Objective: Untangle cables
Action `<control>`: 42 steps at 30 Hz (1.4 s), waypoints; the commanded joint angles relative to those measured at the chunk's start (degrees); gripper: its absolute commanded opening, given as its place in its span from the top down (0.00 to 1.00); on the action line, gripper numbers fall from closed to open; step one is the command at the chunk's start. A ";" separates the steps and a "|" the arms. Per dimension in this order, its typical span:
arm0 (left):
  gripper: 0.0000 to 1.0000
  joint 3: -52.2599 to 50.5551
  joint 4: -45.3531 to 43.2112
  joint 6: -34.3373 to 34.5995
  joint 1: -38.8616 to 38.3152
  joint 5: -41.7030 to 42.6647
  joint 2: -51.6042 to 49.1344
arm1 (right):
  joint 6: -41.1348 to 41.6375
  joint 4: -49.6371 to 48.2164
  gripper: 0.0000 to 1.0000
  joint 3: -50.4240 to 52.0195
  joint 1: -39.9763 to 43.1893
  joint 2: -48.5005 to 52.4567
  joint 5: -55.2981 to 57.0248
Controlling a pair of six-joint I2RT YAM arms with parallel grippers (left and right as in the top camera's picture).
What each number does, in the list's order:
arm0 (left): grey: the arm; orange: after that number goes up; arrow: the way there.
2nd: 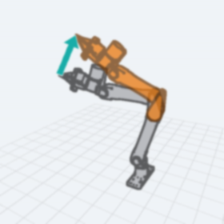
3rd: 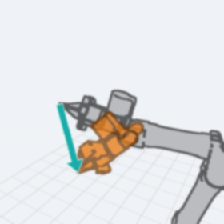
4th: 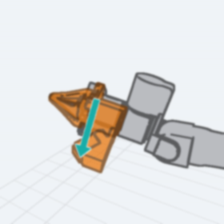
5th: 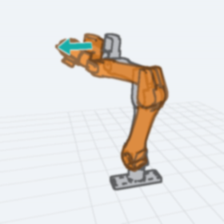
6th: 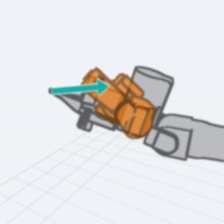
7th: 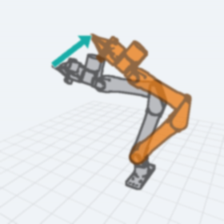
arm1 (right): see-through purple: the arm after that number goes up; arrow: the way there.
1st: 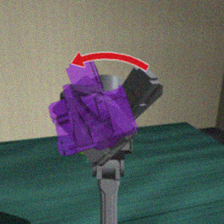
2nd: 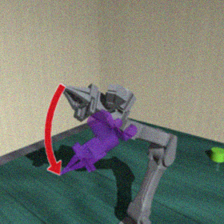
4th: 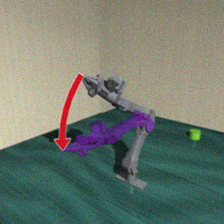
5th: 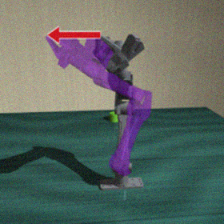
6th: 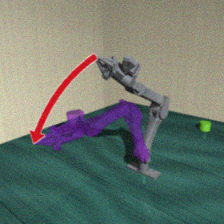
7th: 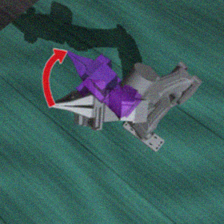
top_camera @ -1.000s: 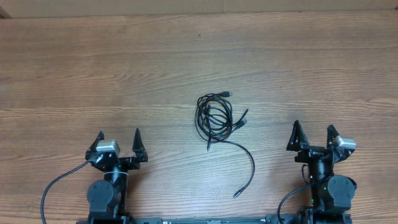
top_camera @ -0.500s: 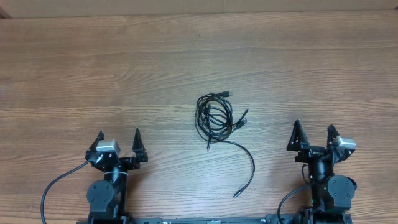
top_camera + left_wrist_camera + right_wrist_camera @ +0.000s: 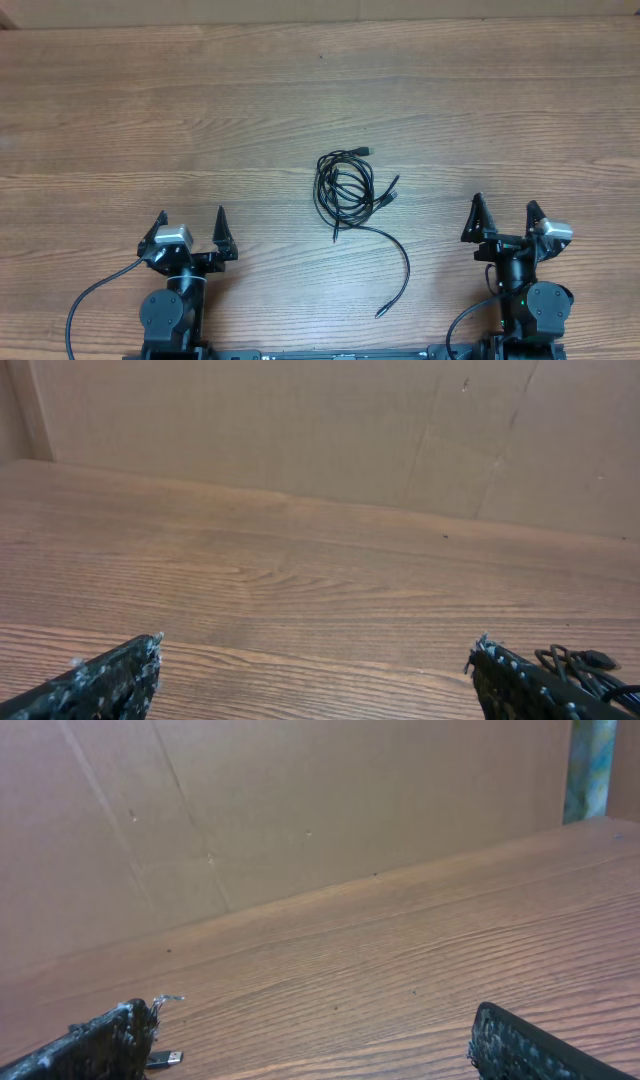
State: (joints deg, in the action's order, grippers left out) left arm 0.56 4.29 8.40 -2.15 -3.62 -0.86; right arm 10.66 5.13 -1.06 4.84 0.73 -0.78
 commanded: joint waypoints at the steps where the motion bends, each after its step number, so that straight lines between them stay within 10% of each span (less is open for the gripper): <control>1: 0.00 -0.26 -0.04 -1.11 -0.11 0.48 0.59 | -0.28 -0.31 0.00 0.61 0.02 -0.50 0.63; 42: 0.01 -0.26 -0.04 -1.11 -0.11 0.48 0.59 | -0.48 -0.50 0.00 0.61 0.07 -0.50 2.58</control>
State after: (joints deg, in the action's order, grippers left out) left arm 0.56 4.29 8.40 -2.15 -3.62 -0.86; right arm 10.46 4.97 -1.06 4.84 0.73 0.95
